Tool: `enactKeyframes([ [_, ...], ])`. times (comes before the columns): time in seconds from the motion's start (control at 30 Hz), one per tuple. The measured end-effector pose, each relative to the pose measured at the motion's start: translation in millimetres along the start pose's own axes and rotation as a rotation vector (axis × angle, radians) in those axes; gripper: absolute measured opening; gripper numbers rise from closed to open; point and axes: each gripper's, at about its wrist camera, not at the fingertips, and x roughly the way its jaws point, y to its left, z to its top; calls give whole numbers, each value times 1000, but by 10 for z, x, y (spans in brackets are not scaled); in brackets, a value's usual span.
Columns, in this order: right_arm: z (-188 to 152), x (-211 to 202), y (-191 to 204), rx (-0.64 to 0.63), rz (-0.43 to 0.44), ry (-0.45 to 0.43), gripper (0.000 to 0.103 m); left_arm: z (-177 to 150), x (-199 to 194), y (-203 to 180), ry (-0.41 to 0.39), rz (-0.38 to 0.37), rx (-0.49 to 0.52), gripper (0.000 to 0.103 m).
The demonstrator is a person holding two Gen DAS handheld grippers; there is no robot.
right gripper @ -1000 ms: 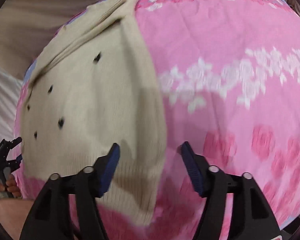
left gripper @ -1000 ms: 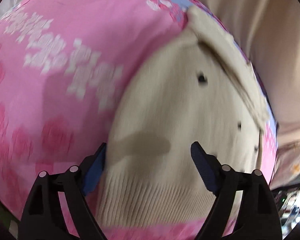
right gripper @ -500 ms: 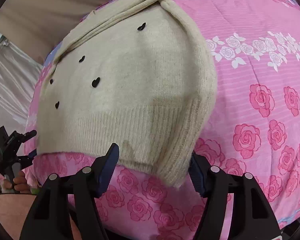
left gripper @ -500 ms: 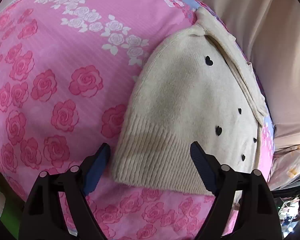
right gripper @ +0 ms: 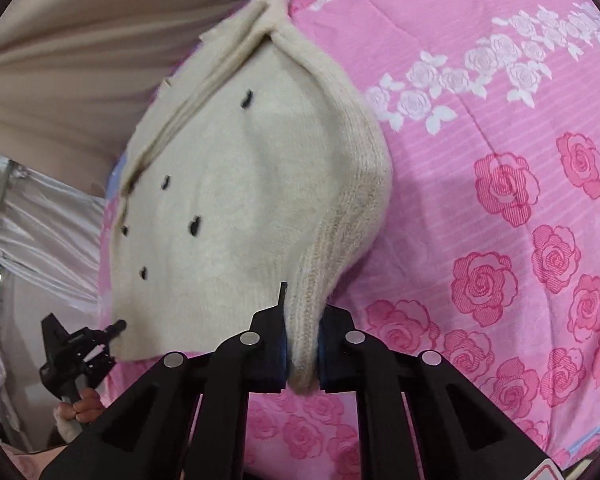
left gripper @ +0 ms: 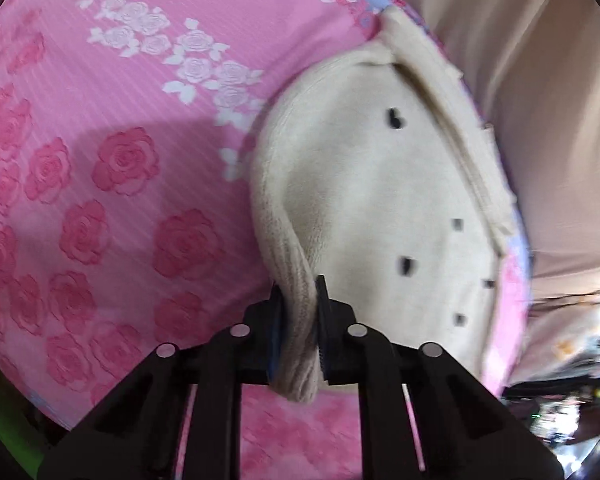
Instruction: Fold small clothes
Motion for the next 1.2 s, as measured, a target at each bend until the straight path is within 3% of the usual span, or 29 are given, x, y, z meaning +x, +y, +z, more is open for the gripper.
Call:
enactKeyframes([
  [0.07, -9, -107, 76, -34, -9, -13, 8, -12, -118, -44, 13, -42, -5, 12],
  [0.3, -72, -446, 98, -164, -107, 38, 7, -207, -438, -118, 61, -12, 63, 10],
  [0.47, -228, -476, -54, -233, -174, 169, 7, -407, -501, -7, 128, 24, 49, 10],
  [0.6, -522, -548, -239, -306, -208, 336, 7, -772, -520, 95, 258, 57, 25, 10],
  [0.67, -697, -649, -399, -320, -214, 430, 7, -910, -582, 129, 307, 86, 21, 5],
  [0.73, -682, -824, -442, -290, -174, 444, 7, -991, -755, 137, 311, 70, -24, 5],
  [0.83, -222, -1118, -196, -238, -36, 289, 7, -788, -1089, -104, 197, -6, -62, 5],
  [1.03, 1173, -1110, 397, -213, 188, -105, 8, 274, -1107, -1052, -54, -137, 101, 5],
  [1.1, 1573, -946, 493, -194, 202, -171, 8, 685, -1006, -1307, -139, -125, 138, 5],
  [1.2, 2153, -549, 617, -176, 151, -229, 8, 1246, -760, -1571, -217, -115, 128, 5],
])
